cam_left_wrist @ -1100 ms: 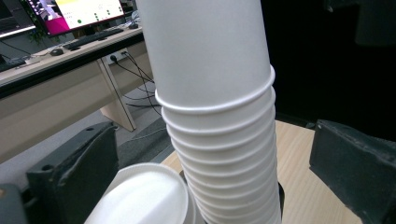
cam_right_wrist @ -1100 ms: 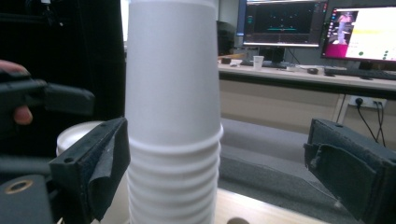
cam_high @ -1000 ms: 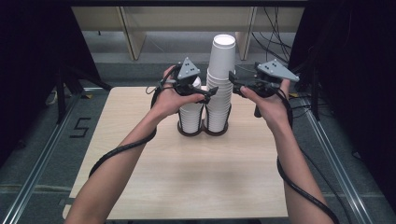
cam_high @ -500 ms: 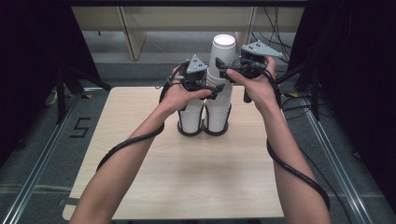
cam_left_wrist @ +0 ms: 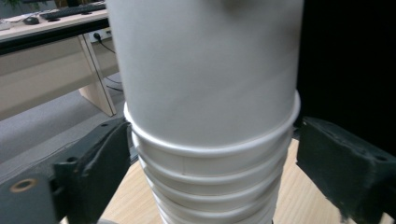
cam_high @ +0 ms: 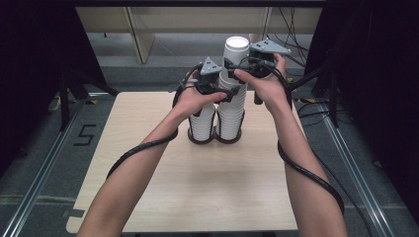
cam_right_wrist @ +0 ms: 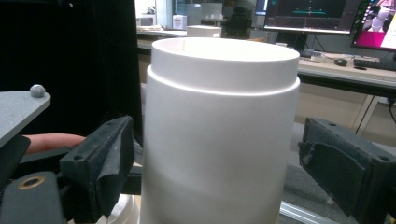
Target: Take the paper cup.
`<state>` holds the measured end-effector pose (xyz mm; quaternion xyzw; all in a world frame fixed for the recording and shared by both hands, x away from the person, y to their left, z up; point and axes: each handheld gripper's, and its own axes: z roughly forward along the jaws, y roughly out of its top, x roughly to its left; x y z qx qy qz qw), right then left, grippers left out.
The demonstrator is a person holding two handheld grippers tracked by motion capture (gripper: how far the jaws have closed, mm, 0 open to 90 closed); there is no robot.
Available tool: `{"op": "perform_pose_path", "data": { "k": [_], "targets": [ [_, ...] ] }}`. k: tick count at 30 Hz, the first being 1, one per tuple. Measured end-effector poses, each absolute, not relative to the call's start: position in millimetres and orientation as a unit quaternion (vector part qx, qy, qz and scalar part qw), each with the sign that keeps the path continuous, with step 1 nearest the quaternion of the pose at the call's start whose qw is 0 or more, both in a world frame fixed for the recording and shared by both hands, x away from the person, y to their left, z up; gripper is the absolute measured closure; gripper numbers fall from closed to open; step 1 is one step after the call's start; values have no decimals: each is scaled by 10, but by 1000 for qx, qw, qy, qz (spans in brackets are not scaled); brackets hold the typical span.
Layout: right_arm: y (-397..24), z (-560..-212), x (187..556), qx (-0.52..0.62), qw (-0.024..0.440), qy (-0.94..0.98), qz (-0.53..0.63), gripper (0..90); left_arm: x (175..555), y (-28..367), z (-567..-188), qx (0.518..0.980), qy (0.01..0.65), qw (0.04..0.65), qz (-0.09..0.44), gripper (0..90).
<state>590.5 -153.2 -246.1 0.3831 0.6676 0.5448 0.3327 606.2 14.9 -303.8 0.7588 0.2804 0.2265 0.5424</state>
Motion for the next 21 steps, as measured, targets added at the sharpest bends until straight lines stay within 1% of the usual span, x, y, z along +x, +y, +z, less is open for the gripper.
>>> {"op": "perform_pose_path", "data": {
  "k": [12,15,17,21],
  "targets": [
    [-1508,-2452,5955,384,336,667,543,148,6100,140,-3026,767,283,534,216,100],
    [-1478,-2459,5975,389,329,667,543,154,6100,136,-3023,770,282,531,216,103],
    [-1465,-2464,5991,384,333,668,544,157,6099,130,-3017,774,281,526,213,118],
    [-1454,-2470,6002,388,333,663,546,182,6111,130,-3008,776,286,523,206,118]
  ]
}}
